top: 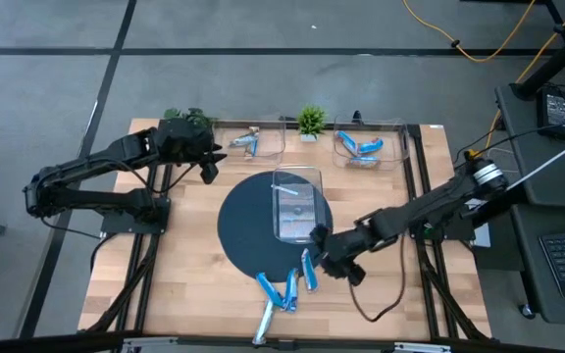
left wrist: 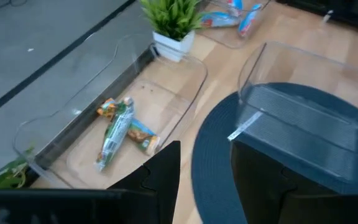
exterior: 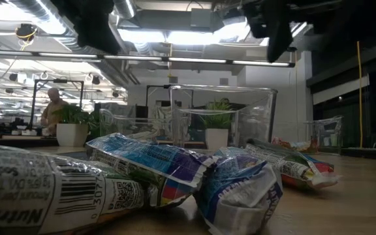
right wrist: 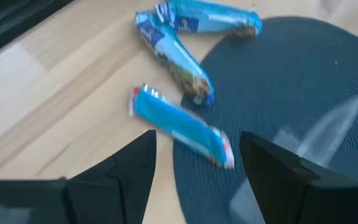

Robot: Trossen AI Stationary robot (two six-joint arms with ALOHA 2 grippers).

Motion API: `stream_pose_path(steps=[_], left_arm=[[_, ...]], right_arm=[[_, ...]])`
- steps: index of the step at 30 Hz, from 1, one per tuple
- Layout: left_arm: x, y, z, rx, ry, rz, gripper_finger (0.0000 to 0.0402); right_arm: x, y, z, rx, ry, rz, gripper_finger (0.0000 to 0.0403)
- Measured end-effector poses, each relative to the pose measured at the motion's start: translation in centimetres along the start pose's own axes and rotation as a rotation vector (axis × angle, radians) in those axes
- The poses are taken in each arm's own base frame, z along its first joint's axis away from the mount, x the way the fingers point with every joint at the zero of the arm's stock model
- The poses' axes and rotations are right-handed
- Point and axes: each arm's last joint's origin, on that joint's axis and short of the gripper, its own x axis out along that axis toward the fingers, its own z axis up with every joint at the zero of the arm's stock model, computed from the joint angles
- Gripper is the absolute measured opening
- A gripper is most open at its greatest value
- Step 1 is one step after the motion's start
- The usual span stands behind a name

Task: Pick and place Granola Bars by type
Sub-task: Put the red granola bar into the top right transparent bin

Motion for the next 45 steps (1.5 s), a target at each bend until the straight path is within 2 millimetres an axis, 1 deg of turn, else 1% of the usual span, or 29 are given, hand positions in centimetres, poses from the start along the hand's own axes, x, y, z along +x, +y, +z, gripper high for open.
stream_pose_path(steps=[5,8,10,18,23,25,31,34,38,41,45], left_arm=[[-0.6,0.0,0.0,0.006,-0.021,-0.017,0.0133],[-0.9,0.1,0.0,0.004,-0.035,-0.015,0.0131],[-1.1,0.1,0.0,0.004,-0.044,-0.014,0.013],[-1.6,0.1,0.0,0.002,-0.061,-0.015,0.0129],[-1.6,0.1,0.0,0.002,-0.06,-0.015,0.0132],[-1.6,0.1,0.0,0.002,-0.061,-0.015,0.0131],[-1.6,0.1,0.0,-0.001,-0.06,-0.015,0.0128],[-1.6,0.1,0.0,-0.007,-0.06,-0.015,0.0128],[-1.6,0.1,-0.1,-0.008,-0.058,-0.015,0.0128],[-1.6,0.1,-0.1,-0.008,-0.055,-0.015,0.0128],[-1.6,0.1,-0.2,-0.008,-0.045,-0.013,0.0127]], right_arm=[[2.9,-0.3,1.0,-0.034,0.043,0.026,0.0234],[4.6,-0.2,1.2,-0.083,0.073,0.053,0.0234],[5.4,-0.1,1.0,-0.101,0.085,0.076,0.0234],[6.5,0.1,0.6,-0.133,0.099,0.096,0.0234],[8.3,0.7,-0.9,-0.219,0.138,0.175,0.0234],[8.8,0.8,-1.2,-0.235,0.157,0.187,0.0234],[9.1,0.7,-1.4,-0.277,0.168,0.169,0.023],[9.1,0.6,-1.4,-0.275,0.171,0.166,0.0217],[9.1,0.6,-1.4,-0.278,0.17,0.165,0.0186],[9.1,0.6,-1.4,-0.278,0.17,0.165,0.0151],[9.1,0.6,-1.4,-0.277,0.158,0.174,0.0093]])
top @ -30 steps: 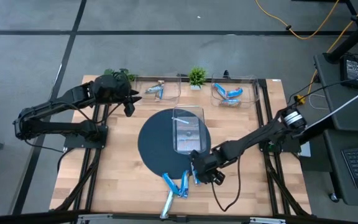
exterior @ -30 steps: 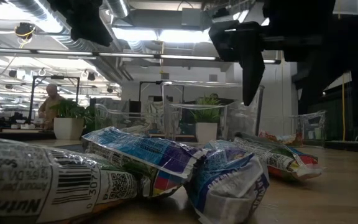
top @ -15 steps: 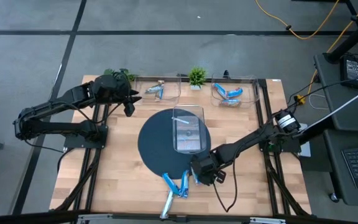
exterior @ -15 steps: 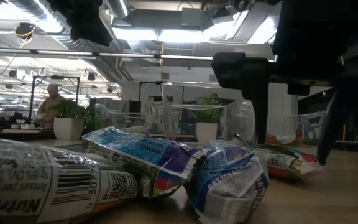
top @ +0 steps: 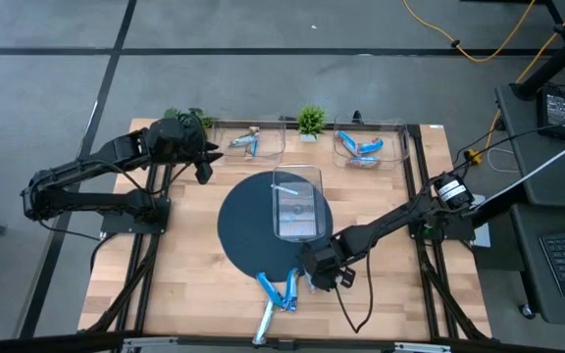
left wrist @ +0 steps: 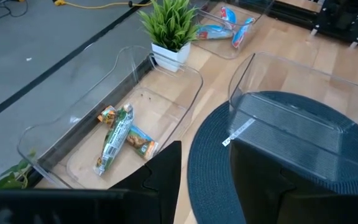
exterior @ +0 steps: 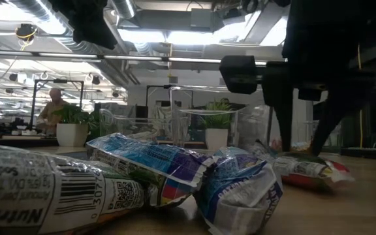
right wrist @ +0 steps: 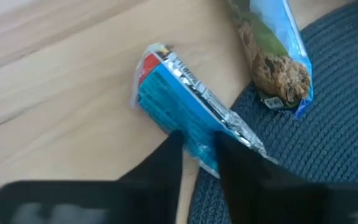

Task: Pick and place Granola Bars by type
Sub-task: Put the red granola bar into the top right transparent bin

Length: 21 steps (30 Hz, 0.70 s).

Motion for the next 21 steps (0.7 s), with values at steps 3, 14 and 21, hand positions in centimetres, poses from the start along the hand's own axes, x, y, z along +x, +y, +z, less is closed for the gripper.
stream_pose_path(steps=[3,14,21], left_arm=[[0.0,0.0,0.0,0.0,0.003,0.0,0.0128],[0.0,0.0,0.0,0.001,0.004,0.0,0.0127],[0.0,0.0,0.0,0.018,0.004,0.001,0.0128]], right_arm=[[0.0,0.0,0.1,0.001,-0.024,0.013,0.0045],[-1.4,0.1,0.0,0.016,-0.021,0.031,0.0006],[-4.5,0.0,0.3,0.063,0.01,-0.113,0.0005]])
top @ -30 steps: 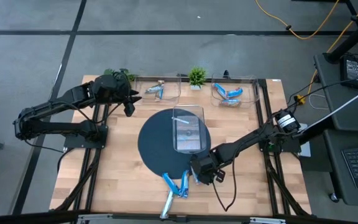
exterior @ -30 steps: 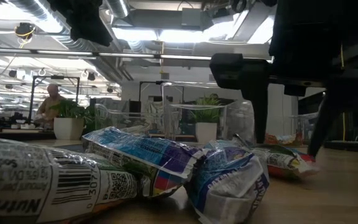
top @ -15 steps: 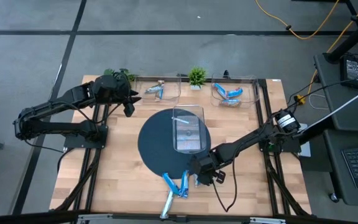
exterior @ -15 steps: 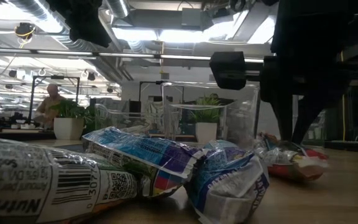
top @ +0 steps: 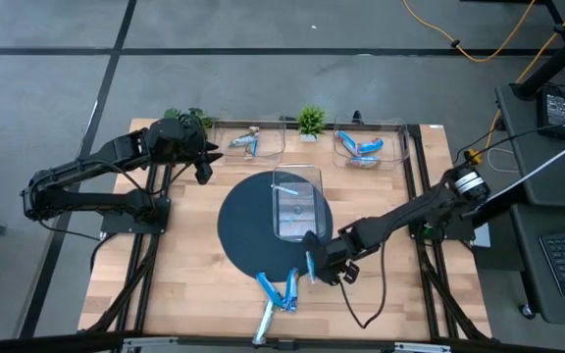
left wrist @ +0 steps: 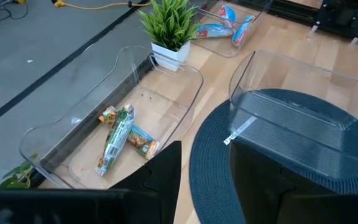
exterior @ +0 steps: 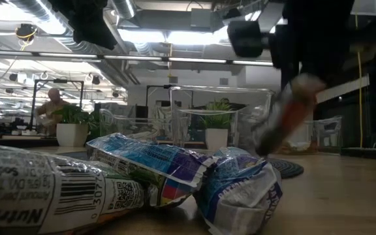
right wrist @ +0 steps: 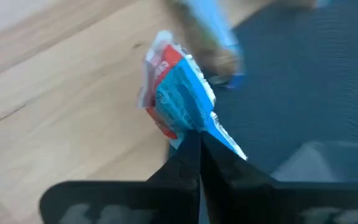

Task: Pick and place Granola Bars by type
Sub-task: Put the red granola bar into the top right transparent bin

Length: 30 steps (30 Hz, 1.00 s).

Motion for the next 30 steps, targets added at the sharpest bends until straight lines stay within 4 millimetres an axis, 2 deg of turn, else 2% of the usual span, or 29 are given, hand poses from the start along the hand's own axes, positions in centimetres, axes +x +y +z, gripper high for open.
stream_pose_path(steps=[7,12,16,20,24,30], left_arm=[[0.0,0.0,0.0,0.004,-0.001,0.0,0.0127],[0.0,0.0,0.0,0.019,-0.001,0.0,0.0127],[0.0,0.0,0.0,0.031,-0.002,0.001,0.0128],[0.0,0.0,0.1,0.03,-0.006,0.003,0.0128],[0.0,0.0,0.1,0.029,-0.006,0.003,0.0127],[0.0,0.0,0.0,0.026,-0.005,0.003,0.0128]], right_arm=[[-3.8,0.1,0.1,0.174,-0.04,-0.046,0.0003],[-5.1,0.7,0.5,0.219,-0.068,-0.048,0.0002],[-4.4,0.7,0.4,0.264,-0.051,-0.036,0.001],[-2.7,1.0,0.4,0.255,-0.025,0.03,0.0038],[-0.8,1.4,0.3,0.23,0.019,0.071,0.0079],[0.7,1.4,0.1,0.16,0.047,0.087,0.0154]])
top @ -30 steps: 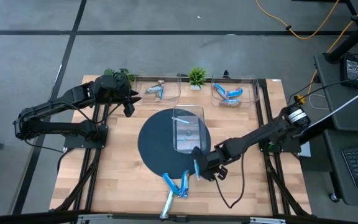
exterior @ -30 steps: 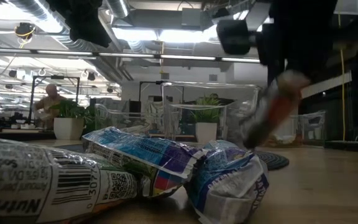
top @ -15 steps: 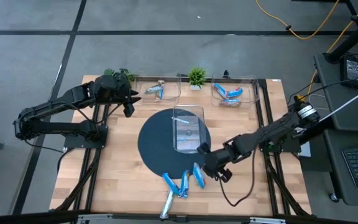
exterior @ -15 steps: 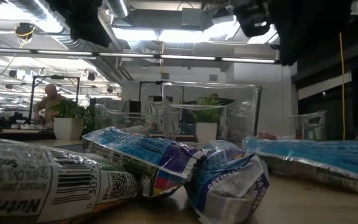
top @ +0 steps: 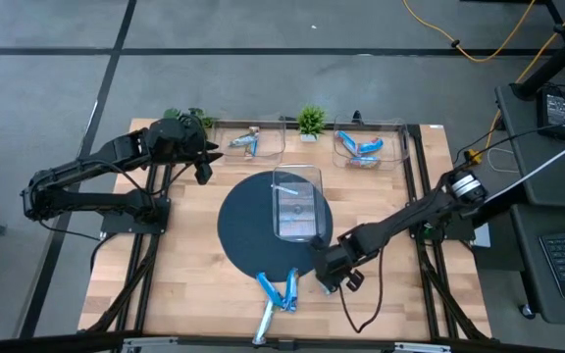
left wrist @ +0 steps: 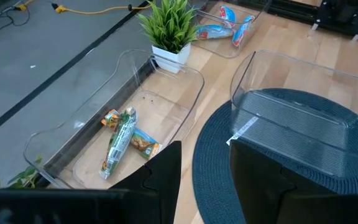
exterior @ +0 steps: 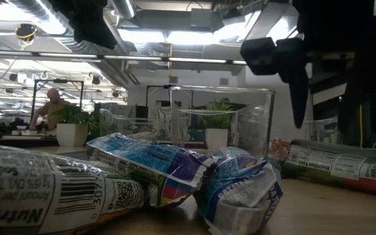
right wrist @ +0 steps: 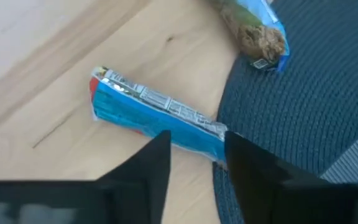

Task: Pick and place Granola Bars by type
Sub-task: Put the red granola bar into the top right transparent bin

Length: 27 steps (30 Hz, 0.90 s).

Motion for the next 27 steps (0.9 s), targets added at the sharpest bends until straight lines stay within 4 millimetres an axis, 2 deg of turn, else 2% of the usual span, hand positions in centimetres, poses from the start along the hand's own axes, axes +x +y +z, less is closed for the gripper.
stream_pose_path(steps=[7,13,17,25,27], left_arm=[[0.0,0.0,0.0,-0.01,0.0,0.0,0.0127],[0.0,0.0,0.0,-0.015,0.0,0.0,0.0127],[0.0,0.0,0.0,-0.025,0.002,0.0,0.0127],[0.0,0.0,0.0,-0.026,0.003,0.0,0.0127],[0.0,0.0,0.0,-0.026,0.003,0.0,0.0127]], right_arm=[[2.0,0.0,-0.1,-0.019,0.034,0.016,0.0222],[3.7,0.1,-0.4,-0.019,0.073,0.038,0.0225],[3.8,0.1,-0.4,-0.02,0.077,0.033,0.0186],[3.7,0.1,-0.4,-0.018,0.078,0.029,0.0038],[3.5,0.1,-0.5,-0.016,0.086,0.032,0.0026]])
